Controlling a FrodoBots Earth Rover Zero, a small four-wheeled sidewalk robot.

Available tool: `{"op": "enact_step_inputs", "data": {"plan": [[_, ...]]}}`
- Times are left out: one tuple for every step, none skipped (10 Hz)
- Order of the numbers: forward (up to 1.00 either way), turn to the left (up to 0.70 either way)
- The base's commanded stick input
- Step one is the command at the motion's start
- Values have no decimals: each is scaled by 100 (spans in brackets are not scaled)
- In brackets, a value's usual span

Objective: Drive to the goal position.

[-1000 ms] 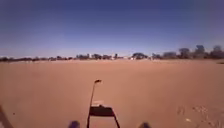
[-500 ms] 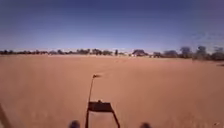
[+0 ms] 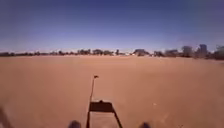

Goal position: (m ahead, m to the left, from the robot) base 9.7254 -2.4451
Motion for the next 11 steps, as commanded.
{"op": "enact_step_inputs", "data": {"plan": [[70,0],[70,0],[70,0],[70,0],[70,0],[70,0],[70,0],[70,0],[70,0],[70,0],[70,0]]}}
